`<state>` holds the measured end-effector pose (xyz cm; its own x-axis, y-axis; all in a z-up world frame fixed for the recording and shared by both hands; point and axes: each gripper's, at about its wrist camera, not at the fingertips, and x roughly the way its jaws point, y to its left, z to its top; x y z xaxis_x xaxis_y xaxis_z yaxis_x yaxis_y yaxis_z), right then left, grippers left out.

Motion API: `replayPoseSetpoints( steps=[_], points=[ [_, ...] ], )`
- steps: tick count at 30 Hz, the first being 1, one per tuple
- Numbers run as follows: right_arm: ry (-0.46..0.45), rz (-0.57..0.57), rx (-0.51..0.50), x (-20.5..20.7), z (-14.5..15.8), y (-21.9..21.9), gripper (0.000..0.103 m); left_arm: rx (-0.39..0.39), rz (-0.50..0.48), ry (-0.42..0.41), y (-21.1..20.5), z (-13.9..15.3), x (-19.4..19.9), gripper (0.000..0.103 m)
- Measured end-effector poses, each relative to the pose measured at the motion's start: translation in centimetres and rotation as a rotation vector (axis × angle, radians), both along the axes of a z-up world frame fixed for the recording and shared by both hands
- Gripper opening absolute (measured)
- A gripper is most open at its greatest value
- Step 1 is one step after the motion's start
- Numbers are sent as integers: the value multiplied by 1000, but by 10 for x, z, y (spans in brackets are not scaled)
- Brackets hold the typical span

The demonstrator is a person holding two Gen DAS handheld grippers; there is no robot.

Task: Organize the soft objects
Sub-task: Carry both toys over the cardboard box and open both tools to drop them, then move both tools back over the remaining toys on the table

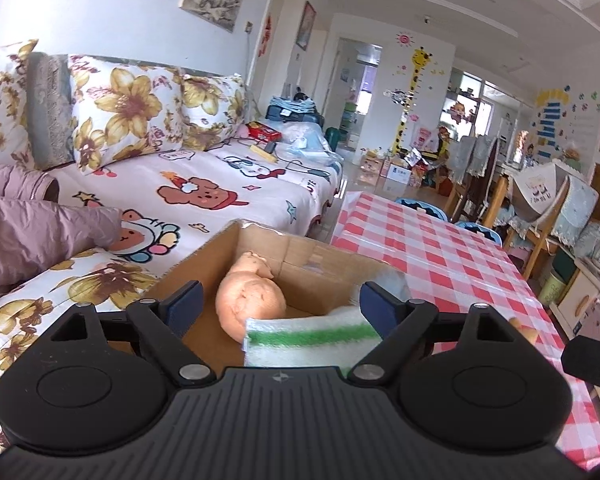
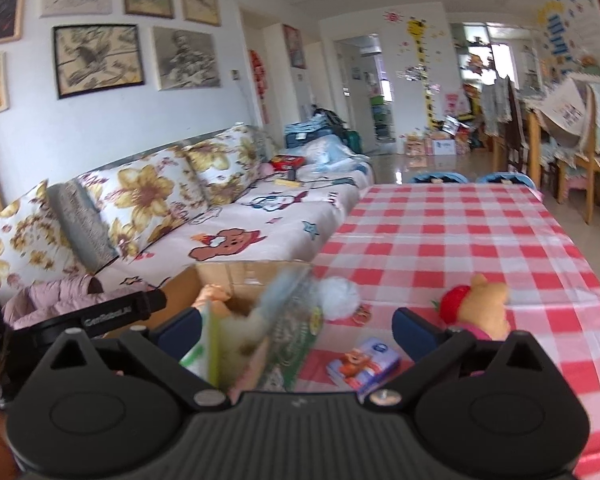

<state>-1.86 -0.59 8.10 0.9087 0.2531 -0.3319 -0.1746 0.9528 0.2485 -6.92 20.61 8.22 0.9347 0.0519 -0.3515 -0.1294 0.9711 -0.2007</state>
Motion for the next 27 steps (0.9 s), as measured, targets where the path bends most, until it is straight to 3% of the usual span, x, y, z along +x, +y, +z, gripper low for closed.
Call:
replayPoseSetpoints(
  steps=[27],
  points=[
    [101, -166, 104, -15, -41, -77, 102, 180, -140, -42, -25, -10, -5, 103]
  ],
)
